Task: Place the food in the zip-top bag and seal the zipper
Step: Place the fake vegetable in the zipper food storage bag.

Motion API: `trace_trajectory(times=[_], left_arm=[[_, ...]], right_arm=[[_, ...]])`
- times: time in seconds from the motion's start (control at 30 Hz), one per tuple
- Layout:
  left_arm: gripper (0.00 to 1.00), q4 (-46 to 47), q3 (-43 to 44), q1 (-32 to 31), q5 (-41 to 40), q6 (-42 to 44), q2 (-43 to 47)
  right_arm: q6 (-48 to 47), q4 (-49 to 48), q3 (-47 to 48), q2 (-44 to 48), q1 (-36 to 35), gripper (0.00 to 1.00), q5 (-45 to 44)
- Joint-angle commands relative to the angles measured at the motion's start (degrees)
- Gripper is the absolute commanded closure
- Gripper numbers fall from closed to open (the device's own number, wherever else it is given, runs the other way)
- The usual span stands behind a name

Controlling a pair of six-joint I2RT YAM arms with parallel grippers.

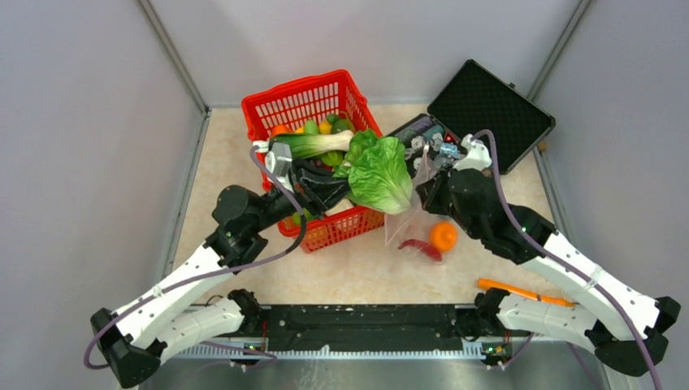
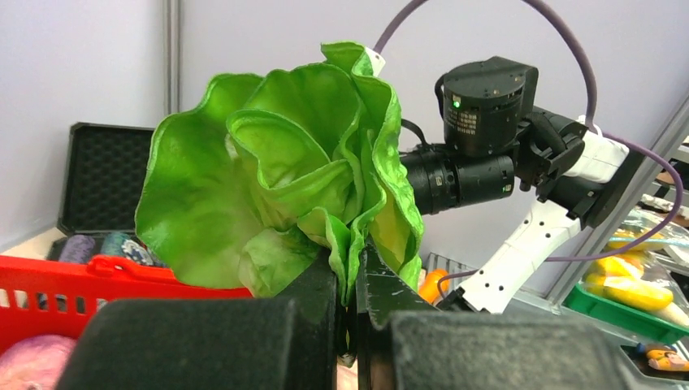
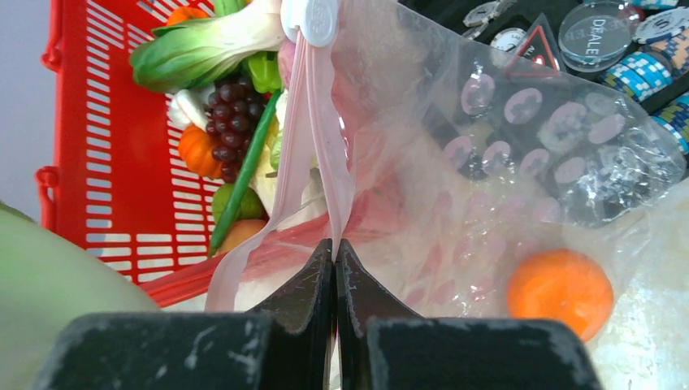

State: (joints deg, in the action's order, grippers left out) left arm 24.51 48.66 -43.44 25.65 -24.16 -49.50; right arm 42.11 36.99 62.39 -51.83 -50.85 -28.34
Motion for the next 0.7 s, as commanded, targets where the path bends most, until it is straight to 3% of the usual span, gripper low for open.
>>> trace_trajectory(times=[0.0,0.07,0.2,0.43,0.67], left_arm=[[1.00,10.0,-4.7,-4.6,-9.5,-0.7,-0.3],[1.00,14.0,-7.2,-6.2,-11.8,0.7,-1.2],[1.00,13.4,-5.9,-9.3,-12.6,2.2,-4.3],[1.00,12.2,-7.6,-16.9,-33.7,15.5,-5.1],[1.00,13.2,-7.6,-17.8,-40.3,20.2,-5.5]], right_arm=[[1.6,-3.9,3.0,1.8,0.0,1.00,1.5],[2.4,-4.7,2.4,2.9,0.0,1.00,2.5],[2.5,-3.7,2.9,3.4,0.0,1.00,2.7],[2.7,-3.1,2.4,4.7,0.0,1.00,4.3],[1.8,-1.5,2.8,5.0,0.0,1.00,5.5]])
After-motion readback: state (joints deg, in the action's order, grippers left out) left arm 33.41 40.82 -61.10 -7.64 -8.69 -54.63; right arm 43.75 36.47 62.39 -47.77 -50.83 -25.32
